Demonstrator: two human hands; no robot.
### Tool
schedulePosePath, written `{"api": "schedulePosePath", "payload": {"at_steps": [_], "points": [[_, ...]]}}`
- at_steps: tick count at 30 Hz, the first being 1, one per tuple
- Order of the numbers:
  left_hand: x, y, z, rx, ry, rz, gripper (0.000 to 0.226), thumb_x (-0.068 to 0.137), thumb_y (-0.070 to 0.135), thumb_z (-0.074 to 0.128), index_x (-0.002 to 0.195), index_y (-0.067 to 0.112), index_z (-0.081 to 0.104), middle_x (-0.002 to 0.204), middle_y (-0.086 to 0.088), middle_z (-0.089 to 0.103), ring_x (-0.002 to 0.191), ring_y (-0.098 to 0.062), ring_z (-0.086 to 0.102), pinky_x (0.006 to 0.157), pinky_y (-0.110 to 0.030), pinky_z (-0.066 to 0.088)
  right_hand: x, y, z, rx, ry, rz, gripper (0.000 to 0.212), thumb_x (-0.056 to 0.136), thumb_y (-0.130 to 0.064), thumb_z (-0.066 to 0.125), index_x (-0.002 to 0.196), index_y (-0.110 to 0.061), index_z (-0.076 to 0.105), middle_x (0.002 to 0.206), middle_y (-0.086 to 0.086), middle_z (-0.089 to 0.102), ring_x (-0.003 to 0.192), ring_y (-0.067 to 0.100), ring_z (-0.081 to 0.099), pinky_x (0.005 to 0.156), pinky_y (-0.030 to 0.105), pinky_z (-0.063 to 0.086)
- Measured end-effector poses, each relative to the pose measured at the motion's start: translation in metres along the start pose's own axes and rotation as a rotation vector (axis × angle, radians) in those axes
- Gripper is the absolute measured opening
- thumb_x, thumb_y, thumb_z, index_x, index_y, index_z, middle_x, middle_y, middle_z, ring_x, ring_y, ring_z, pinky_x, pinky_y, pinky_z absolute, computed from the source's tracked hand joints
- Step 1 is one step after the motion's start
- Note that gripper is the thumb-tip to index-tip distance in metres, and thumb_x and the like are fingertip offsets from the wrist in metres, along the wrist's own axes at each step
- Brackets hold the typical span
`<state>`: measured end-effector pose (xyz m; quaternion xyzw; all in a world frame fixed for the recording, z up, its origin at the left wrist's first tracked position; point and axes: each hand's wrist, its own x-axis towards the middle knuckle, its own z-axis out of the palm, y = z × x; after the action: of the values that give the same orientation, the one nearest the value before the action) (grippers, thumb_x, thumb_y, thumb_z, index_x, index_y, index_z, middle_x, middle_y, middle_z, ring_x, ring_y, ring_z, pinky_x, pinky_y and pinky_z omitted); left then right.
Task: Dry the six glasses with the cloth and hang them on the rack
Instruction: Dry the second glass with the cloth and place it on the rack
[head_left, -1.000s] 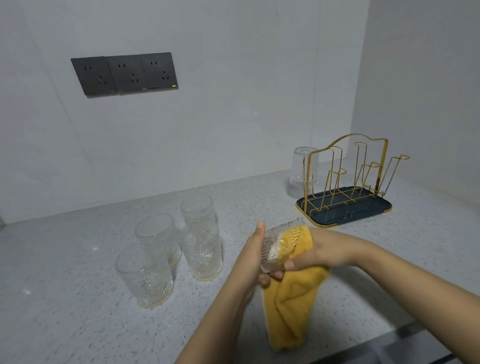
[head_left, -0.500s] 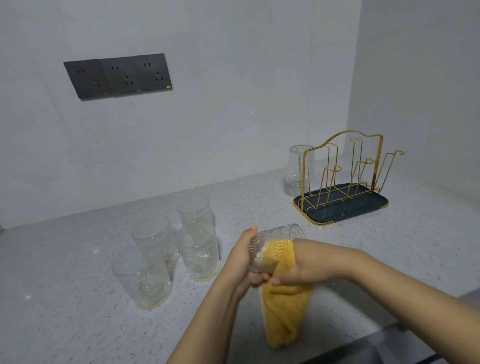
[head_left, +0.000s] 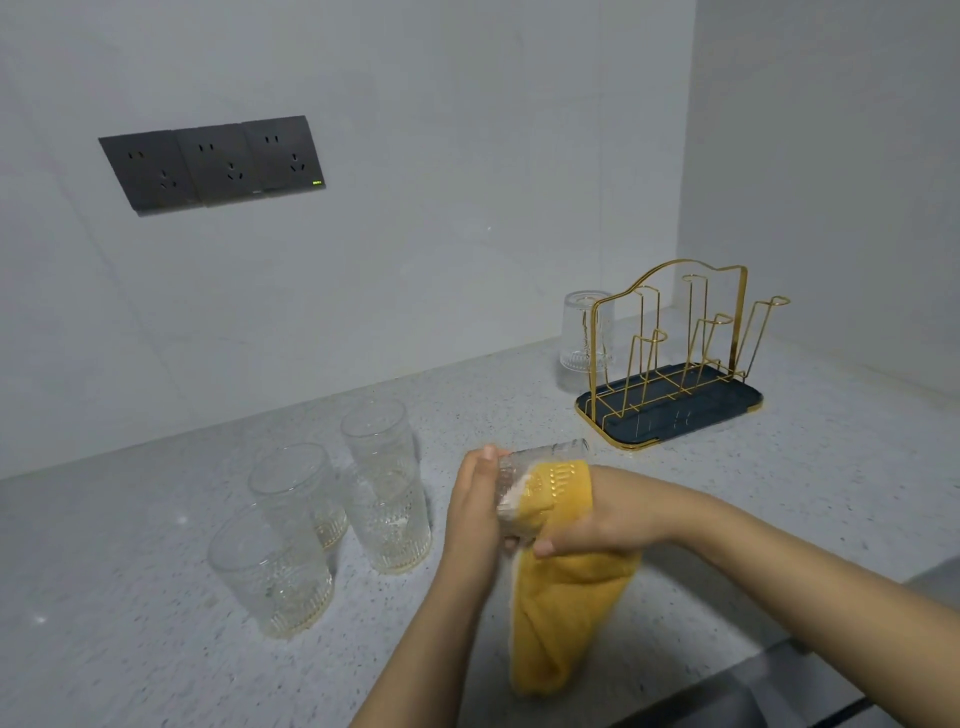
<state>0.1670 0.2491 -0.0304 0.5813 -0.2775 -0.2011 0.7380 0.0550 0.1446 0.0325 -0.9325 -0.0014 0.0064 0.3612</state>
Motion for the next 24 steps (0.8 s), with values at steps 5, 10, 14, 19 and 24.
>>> {"api": "schedulePosePath", "payload": {"at_steps": [5, 10, 14, 19, 24], "points": [[0.002, 0.009, 0.001, 0.033, -0.019, -0.327, 0.065, 0.098, 0.058, 0.035, 0.067, 0.013, 0.071, 0.053, -0.006, 0.065, 0.040, -0.019, 0.056, 0.036, -0.023, 0.043, 0.002, 0.003, 0.004, -0.167, 0.010, -0.009, 0.025, 0.084, -0.034, 0.065, 0.108, -0.028, 0.064, 0.111, -0.008, 0.066, 0.101, 0.009, 0.058, 0.093, 0.027, 0.045], [0.004, -0.010, 0.002, 0.173, 0.024, 0.090, 0.050, 0.086, 0.074, 0.037, 0.103, 0.034, 0.062, 0.097, -0.006, 0.069, 0.083, -0.026, 0.069, 0.066, -0.045, 0.059, 0.001, -0.001, -0.013, 0.611, 0.185, 0.132, 0.023, 0.072, -0.016, 0.076, 0.093, -0.022, 0.069, 0.093, -0.001, 0.073, 0.092, 0.014, 0.068, 0.090, 0.032, 0.052], [0.003, -0.010, 0.006, 0.137, 0.140, 0.233, 0.032, 0.098, 0.045, 0.042, 0.090, 0.020, 0.060, 0.087, -0.004, 0.064, 0.081, -0.008, 0.065, 0.071, -0.024, 0.053, 0.002, -0.003, -0.004, 0.626, 0.110, 0.132, 0.028, 0.076, -0.017, 0.074, 0.101, -0.026, 0.065, 0.098, -0.007, 0.071, 0.092, 0.011, 0.067, 0.088, 0.027, 0.052], [0.007, 0.006, -0.001, 0.128, 0.051, -0.344, 0.054, 0.100, 0.046, 0.040, 0.070, 0.009, 0.065, 0.058, -0.008, 0.065, 0.050, -0.024, 0.062, 0.047, -0.028, 0.052, 0.000, -0.004, 0.010, -0.255, -0.027, 0.045, 0.034, 0.083, -0.035, 0.065, 0.113, -0.021, 0.060, 0.113, -0.003, 0.064, 0.097, 0.010, 0.056, 0.087, 0.018, 0.043], [0.004, 0.003, 0.005, 0.117, -0.015, -0.250, 0.072, 0.084, 0.077, 0.040, 0.095, 0.012, 0.070, 0.072, -0.008, 0.071, 0.051, -0.019, 0.063, 0.039, -0.025, 0.050, -0.009, 0.002, -0.008, 0.261, 0.054, 0.110, 0.026, 0.080, -0.018, 0.071, 0.104, -0.026, 0.065, 0.099, -0.013, 0.070, 0.092, 0.002, 0.064, 0.086, 0.018, 0.048]]}}
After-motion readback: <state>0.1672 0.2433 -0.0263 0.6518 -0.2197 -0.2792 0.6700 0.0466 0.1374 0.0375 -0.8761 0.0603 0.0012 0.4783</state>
